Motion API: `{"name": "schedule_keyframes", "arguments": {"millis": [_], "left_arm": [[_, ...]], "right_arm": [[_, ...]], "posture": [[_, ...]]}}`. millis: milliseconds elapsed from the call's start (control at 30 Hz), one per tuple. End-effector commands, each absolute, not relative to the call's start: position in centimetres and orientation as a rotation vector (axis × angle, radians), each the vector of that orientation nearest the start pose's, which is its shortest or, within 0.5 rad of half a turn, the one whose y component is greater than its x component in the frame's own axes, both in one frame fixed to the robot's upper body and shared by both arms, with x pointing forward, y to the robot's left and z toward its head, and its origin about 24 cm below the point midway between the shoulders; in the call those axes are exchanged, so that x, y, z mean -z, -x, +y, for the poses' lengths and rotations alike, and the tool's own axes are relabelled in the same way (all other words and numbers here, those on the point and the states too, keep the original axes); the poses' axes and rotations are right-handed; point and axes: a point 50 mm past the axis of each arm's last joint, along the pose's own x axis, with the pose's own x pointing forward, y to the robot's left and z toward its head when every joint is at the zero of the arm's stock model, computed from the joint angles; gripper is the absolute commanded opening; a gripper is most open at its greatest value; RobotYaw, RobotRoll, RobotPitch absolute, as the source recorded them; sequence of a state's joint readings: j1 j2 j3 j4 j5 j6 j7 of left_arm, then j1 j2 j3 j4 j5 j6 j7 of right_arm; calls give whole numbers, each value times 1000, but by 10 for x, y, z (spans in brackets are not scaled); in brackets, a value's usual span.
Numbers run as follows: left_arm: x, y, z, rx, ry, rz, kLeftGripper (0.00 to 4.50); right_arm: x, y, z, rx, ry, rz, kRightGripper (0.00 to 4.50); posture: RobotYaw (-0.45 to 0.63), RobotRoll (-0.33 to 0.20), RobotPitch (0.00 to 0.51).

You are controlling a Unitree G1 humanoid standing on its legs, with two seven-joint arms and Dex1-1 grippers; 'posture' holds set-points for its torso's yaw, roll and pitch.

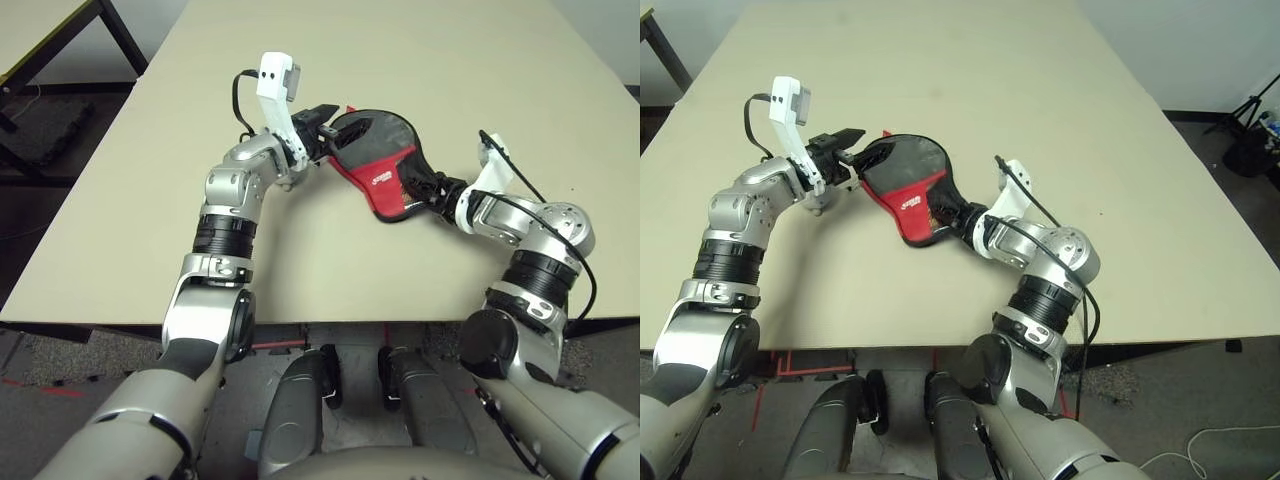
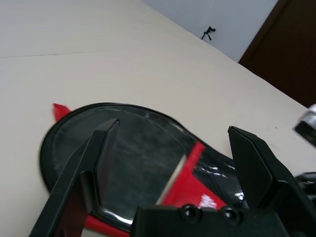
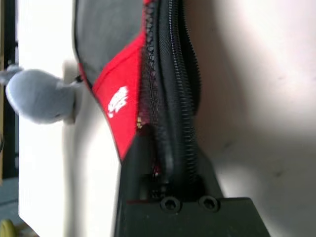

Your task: Store the ping-pong paddle in its case and zip it.

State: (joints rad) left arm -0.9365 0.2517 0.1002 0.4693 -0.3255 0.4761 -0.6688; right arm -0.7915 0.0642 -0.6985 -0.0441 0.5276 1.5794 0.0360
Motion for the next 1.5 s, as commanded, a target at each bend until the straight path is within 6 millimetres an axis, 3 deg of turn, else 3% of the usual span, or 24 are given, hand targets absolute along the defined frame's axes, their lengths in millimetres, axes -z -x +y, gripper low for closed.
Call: {"name": "schedule_keyframes", "arguments": {"millis": [33, 400, 633, 800, 967, 1133, 1300, 1500], "left_arm": [[-202, -380, 127, 773, 113, -19, 4500], [-206, -382, 123, 783, 108, -25, 4500], [-205, -384, 125, 781, 105, -22, 4500], [-204, -384, 125, 781, 102, -19, 4500], [-206, -385, 127, 776, 91, -25, 4500], [-210, -385, 139, 756, 71, -29, 4500], [-215, -383, 156, 727, 14, -14, 4500], [-210, -377, 184, 671, -36, 55, 4500]], "right_arm": [[-126, -298, -126, -481, -708, 723, 17], [-121, -236, -150, -704, -510, 824, 17], [-120, -207, -151, -605, -578, 882, 17], [-116, -205, -146, -524, -609, 877, 17], [-122, -214, -163, -431, -515, 873, 1442], [-146, -224, -196, -413, -352, 856, 3002], [-185, -253, -186, -513, -131, 724, 4487], [-188, -281, -142, -704, 76, 670, 4487]], "posture": [[-51, 0, 214], [-85, 0, 222], [-108, 0, 226], [-106, 0, 223], [-105, 0, 213], [-106, 0, 198], [-115, 0, 192], [-107, 0, 184]]}}
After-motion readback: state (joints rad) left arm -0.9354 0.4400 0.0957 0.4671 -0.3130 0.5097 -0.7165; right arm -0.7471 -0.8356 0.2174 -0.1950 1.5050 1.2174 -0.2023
